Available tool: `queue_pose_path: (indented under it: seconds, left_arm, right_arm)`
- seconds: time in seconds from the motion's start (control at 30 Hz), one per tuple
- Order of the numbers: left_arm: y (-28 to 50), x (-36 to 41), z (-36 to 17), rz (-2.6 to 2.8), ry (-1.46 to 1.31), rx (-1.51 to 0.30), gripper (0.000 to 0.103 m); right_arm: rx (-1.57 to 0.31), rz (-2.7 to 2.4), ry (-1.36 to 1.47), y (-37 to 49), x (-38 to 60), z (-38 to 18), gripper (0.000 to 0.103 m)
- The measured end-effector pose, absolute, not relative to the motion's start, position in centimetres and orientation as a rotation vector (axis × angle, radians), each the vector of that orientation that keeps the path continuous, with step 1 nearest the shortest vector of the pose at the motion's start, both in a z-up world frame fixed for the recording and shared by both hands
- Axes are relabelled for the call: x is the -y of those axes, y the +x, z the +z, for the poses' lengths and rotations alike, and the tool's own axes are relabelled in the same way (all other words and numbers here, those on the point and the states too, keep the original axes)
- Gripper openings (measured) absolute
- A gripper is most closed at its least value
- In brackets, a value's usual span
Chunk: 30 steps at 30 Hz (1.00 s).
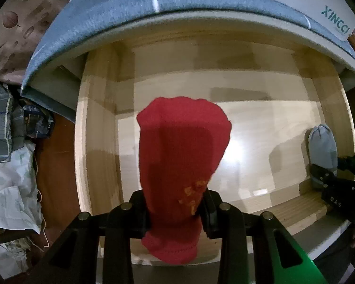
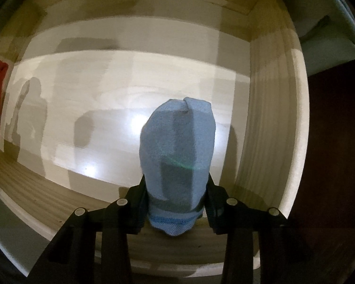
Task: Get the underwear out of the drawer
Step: 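Carry the red sock over the white box with the left tool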
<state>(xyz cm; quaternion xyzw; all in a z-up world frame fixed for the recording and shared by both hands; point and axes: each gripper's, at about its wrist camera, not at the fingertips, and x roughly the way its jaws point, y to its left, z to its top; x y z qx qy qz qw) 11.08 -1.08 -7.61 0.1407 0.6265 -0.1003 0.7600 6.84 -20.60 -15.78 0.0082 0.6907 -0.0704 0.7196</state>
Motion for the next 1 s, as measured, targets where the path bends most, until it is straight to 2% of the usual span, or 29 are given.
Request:
queue_pose_path:
  seconds: [0.27,0.63,1.0]
  left_arm:
    - [10.0,0.7,-5.3,-0.202,0.274,-1.262,0.033]
    - [8.2,-0.8,0.5,-0.17,0.231,-1.059,0.033]
    - [9.1,-2.3,11.0,-0.191,0.173,-0.847,0.033]
  right_arm:
    - [-1.493,-0.162,-0.007,5.8,19.5,-15.3,0.037]
    - [-1.41,-0.182,-0.062,4.2,16.8,-13.5,0.037]
    - [-1.358,-0.195,-0.013,2.3,18.6,-11.9,0.037]
